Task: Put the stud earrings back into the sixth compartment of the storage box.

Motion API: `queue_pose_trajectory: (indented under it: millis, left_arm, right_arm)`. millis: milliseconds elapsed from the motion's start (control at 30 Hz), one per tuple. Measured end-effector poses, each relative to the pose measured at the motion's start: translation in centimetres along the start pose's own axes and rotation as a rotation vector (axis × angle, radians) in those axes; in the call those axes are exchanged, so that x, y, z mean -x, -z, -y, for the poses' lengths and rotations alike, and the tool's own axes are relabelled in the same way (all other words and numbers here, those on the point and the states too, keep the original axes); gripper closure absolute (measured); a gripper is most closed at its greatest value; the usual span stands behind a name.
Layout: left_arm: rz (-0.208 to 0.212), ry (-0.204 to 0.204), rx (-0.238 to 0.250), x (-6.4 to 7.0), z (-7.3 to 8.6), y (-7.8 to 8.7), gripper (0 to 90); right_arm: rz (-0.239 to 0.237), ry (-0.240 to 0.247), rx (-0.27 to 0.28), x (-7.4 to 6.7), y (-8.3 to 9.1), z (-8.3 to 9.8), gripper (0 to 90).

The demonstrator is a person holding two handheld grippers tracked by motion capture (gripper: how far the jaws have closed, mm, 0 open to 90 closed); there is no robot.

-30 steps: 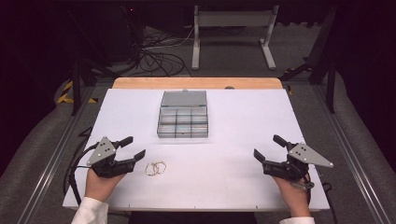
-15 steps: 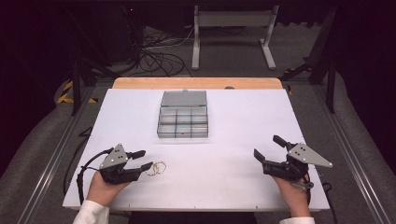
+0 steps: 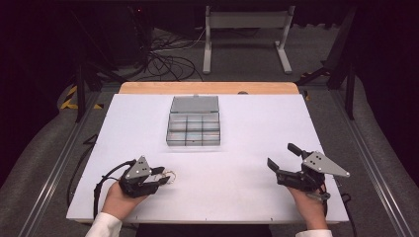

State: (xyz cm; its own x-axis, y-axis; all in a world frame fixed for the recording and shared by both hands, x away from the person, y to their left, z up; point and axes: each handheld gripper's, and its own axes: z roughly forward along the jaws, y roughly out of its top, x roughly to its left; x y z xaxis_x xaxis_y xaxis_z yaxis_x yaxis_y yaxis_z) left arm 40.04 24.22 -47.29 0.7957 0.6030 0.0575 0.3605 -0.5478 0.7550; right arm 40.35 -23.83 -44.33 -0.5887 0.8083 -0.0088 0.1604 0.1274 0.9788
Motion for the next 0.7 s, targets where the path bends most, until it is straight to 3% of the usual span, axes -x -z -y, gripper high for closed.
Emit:
queue_pose_trajectory:
  millis: [467,700]
  left_arm:
    - [-0.012,0.079,-0.089,0.4,0.1,-1.5,68.2]
    - [-0.013,0.114,-0.111,0.3,0.2,-1.8,72.7]
  right_arm:
    - [0.006,0.006,-0.008,0.0,0.0,0.0,13.2]
    - [0.006,0.011,-0.006,-0.1,0.0,0.0,13.2]
